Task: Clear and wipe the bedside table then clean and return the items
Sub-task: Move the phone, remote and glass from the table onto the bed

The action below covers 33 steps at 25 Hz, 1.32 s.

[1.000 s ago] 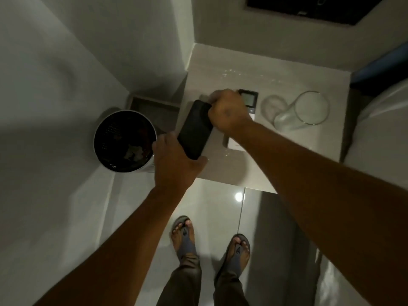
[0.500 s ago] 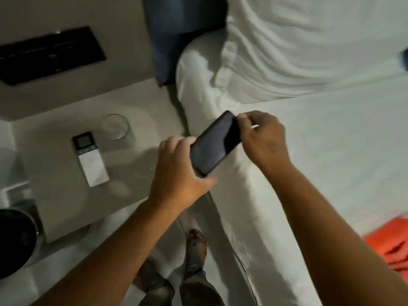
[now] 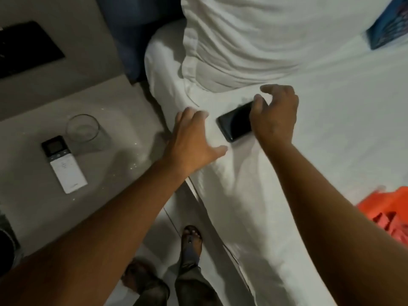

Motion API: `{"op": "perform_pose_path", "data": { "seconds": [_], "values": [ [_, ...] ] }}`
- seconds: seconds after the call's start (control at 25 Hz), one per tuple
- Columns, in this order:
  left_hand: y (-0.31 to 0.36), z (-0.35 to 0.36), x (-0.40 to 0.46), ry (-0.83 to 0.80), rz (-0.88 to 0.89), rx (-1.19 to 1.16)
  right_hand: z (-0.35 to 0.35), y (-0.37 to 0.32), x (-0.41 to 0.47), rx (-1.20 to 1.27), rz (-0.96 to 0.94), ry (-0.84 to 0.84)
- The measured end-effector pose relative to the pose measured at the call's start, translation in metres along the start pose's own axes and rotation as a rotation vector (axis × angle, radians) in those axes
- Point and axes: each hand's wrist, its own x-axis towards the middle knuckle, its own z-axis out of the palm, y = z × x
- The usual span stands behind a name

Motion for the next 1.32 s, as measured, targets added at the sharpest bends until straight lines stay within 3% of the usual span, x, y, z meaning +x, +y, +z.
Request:
{"op": "perform_pose_path", "data": {
  "seconds": [0.08, 0.24, 0.32, 0.48, 0.6, 0.84, 1.0, 1.2, 1.32],
  "values": [
    [-0.060, -0.021, -0.041, 0.152, -0.153, -0.018, 0.035, -0.049, -0.040, 0.238, -0.179, 0.016],
    [-0.189, -0.048, -0.119, 0.405, -0.732, -0.029, 0.143, -0.135, -0.129, 0.415, -0.063, -0.594],
    [-0.229, -0.048, -0.136, 0.487, -0.851, -0.030, 0.196, -0.161, -0.157, 0.370, -0.032, -0.745],
    [-0.272, -0.031, -0.139, 0.588, -0.905, 0.004, 0.278, -0.203, -0.199, 0.204, -0.088, -0.871],
    [-0.284, -0.025, -0.131, 0.668, -0.921, -0.035, 0.306, -0.214, -0.217, 0.074, -0.149, -0.834],
    [-0.307, -0.032, -0.126, 0.659, -0.898, -0.161, 0.326, -0.224, -0.228, 0.088, -0.018, -0.883],
    [-0.291, -0.038, -0.155, 0.661, -0.869, -0.210, 0.302, -0.224, -0.246, 0.224, 0.121, -0.883],
    [-0.230, -0.038, -0.210, 0.495, -0.843, -0.173, 0.220, -0.192, -0.266, 0.381, 0.335, -0.891],
    [-0.175, -0.036, -0.212, 0.429, -0.693, -0.130, 0.156, -0.153, -0.254, 0.481, 0.432, -0.797]
  ]
}}
